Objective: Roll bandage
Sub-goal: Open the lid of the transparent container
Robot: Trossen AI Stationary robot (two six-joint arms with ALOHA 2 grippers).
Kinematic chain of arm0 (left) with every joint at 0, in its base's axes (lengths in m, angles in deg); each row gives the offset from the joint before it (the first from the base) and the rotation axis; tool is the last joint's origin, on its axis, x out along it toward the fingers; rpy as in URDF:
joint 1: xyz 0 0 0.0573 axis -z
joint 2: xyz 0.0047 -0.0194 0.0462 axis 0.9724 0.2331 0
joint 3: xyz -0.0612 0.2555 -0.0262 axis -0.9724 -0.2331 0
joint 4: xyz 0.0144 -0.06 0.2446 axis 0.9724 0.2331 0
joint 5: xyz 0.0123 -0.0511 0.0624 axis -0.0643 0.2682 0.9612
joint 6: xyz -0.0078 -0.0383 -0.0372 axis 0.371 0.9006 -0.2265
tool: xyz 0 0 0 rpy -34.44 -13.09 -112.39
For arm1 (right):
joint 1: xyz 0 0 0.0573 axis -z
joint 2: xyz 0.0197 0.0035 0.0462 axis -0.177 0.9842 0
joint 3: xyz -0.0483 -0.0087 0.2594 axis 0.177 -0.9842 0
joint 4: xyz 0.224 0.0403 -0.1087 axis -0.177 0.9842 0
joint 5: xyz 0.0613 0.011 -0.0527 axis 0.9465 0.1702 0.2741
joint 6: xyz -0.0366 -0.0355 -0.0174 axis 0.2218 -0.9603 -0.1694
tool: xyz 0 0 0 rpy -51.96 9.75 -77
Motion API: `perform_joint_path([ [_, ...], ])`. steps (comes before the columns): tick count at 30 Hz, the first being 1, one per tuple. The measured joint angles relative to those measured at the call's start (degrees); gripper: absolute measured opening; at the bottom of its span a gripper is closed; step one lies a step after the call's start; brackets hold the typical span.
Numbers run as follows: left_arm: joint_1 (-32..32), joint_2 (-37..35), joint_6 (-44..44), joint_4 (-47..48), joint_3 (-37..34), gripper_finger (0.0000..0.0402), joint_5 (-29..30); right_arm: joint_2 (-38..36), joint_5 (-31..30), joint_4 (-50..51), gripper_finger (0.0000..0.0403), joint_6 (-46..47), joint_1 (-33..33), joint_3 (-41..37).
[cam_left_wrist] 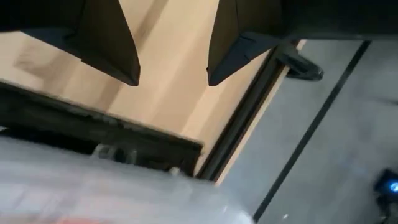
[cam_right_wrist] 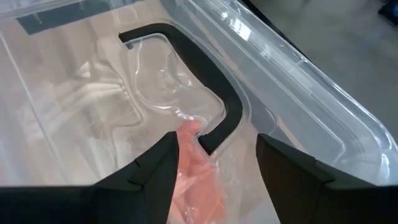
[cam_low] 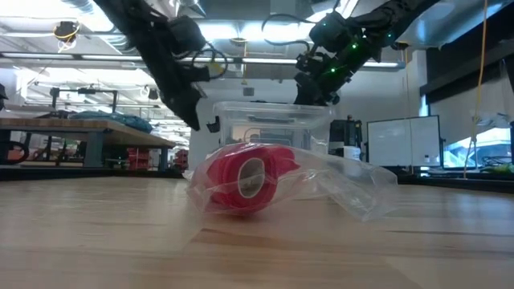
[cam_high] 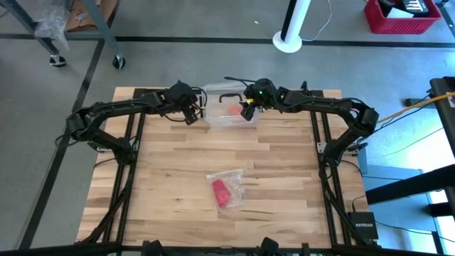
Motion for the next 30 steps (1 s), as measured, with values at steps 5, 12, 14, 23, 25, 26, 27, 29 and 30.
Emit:
perform_joint_path([
  [5,0.20,-1.41,-0.36,-0.61,0.91,0.0182,0.18,0.00,0.08,0.15,0.0221,0.04,0.01,0.37],
  [12,0.65,-7.96,-1.34,-1.43,2.72,0.0182,-0.26,-3.10,1.13,4.63,0.0221,0.00,-0.01,4.67],
  [14,0.17,-9.12,-0.36,-1.78,2.76,0.0182,-3.04,-5.29,1.14,7.27,0.0221,0.18,0.09,6.61],
  [23,-7.11,-6.66,9.90,-5.96,0.23,0.0182,-28.52,-12.85,16.20,12.75,0.0221,10.70,10.57,3.66],
  [25,-8.70,-6.66,13.04,-8.59,-2.00,0.0182,-29.70,-12.83,20.40,12.96,0.0221,12.05,13.14,1.40],
  [26,-9.68,-6.66,14.78,-9.87,-3.15,0.0182,-29.84,-12.83,22.24,12.73,0.0221,12.47,14.43,0.12],
  [27,-10.67,-6.66,16.81,-11.22,-4.38,0.0182,-30.21,-12.83,23.94,11.83,0.0221,13.19,15.57,-1.14],
  [29,-11.75,-6.66,20.58,-14.85,-6.76,0.0182,-33.14,-12.87,26.74,9.05,0.0221,14.52,17.02,-3.71],
  [30,-11.83,-6.66,22.28,-17.20,-7.97,0.0182,-34.71,-12.87,28.19,7.86,0.0221,15.55,17.28,-5.05],
])
